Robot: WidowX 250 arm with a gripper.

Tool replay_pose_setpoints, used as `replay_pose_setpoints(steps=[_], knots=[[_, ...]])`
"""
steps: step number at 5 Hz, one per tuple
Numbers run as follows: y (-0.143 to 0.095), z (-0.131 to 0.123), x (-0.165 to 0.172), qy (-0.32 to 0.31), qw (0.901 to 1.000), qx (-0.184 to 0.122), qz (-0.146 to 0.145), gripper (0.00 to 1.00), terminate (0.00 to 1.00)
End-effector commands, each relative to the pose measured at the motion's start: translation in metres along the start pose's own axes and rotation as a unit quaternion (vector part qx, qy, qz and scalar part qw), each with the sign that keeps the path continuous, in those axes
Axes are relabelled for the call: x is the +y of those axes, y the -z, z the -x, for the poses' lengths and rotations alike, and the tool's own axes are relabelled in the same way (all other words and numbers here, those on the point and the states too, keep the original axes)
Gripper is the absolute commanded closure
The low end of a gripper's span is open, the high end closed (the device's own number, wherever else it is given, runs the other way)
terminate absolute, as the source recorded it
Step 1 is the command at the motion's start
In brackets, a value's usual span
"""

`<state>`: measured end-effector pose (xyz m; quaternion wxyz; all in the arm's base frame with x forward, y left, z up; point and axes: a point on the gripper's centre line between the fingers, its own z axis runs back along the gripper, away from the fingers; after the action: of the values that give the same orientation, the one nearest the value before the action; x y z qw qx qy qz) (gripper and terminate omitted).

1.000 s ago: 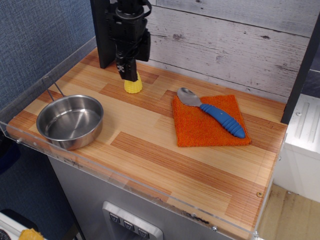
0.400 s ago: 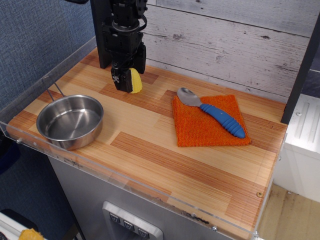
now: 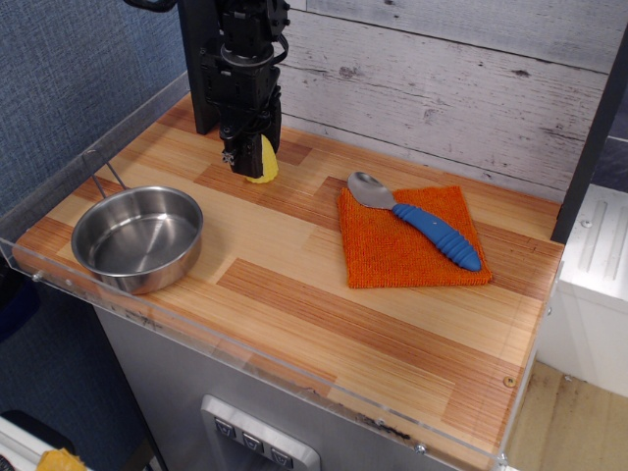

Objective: Put the food close to the near corner of the table.

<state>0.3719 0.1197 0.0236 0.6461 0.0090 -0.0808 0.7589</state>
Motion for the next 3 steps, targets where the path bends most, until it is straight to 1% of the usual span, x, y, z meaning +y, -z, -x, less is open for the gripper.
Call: replay_pose_setpoints(steps=[1, 2, 3], knots=[[-0.014, 0.001, -0.001, 0.003, 0.9999, 0.0, 0.015, 1.0, 0.0], [-0.037, 0.001, -0.005, 0.009, 0.9994, 0.0, 0.035, 1.0, 0.0], [-0.064, 0.007, -0.003, 0.036, 0.9982, 0.002, 0.049, 1.0, 0.0]])
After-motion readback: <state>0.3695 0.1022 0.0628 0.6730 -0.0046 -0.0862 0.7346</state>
